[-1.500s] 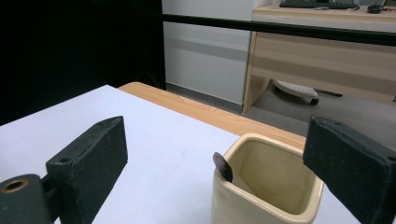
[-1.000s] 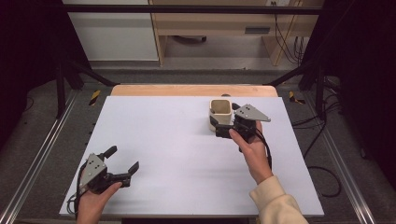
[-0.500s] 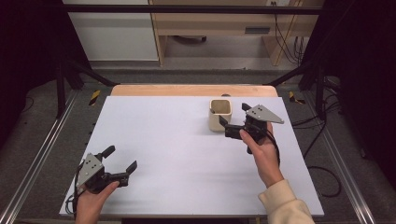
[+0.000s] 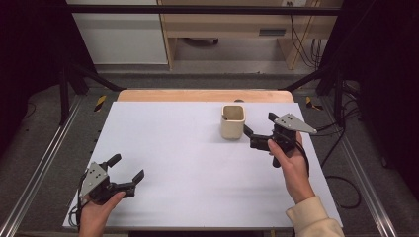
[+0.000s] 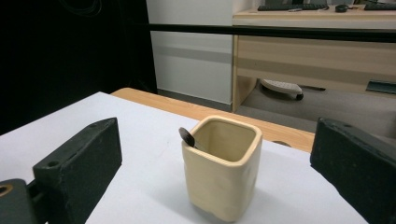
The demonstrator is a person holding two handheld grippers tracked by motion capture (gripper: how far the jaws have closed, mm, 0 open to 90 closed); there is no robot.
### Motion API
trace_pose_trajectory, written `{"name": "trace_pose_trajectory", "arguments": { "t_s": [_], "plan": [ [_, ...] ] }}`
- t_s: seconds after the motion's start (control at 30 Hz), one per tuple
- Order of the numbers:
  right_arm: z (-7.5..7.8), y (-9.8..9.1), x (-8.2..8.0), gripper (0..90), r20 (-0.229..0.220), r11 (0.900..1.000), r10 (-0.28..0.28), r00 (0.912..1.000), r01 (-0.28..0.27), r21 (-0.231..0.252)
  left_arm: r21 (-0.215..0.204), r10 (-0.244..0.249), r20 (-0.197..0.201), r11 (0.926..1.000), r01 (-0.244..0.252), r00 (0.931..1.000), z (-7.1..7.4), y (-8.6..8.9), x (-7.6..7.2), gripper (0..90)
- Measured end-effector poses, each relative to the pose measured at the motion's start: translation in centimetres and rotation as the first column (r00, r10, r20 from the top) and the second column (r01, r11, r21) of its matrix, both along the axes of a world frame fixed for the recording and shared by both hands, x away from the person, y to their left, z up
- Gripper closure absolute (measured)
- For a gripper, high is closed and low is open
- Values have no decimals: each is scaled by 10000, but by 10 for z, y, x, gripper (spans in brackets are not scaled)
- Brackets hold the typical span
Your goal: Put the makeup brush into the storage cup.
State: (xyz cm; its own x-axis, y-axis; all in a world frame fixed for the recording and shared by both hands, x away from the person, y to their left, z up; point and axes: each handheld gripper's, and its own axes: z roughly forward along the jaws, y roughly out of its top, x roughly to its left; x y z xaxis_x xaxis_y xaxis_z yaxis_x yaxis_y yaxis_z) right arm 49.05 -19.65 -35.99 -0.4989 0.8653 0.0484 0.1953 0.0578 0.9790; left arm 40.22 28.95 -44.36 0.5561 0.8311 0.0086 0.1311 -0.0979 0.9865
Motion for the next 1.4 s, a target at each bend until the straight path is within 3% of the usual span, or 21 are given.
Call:
{"name": "trace_pose_trajectory", "arguments": {
  "t_s": [0.73,1.4],
  "plan": [
    [-13,-38,-20,31,-291,9977,-348,9990,330,-593,-140,-75,38,9999,76,10000,1,3,0,5],
    [-29,-56,-41,35,-428,9953,-478,9979,440,-862,-193,-84,97,9998,86,9999,1,4,0,4]
  ]
}}
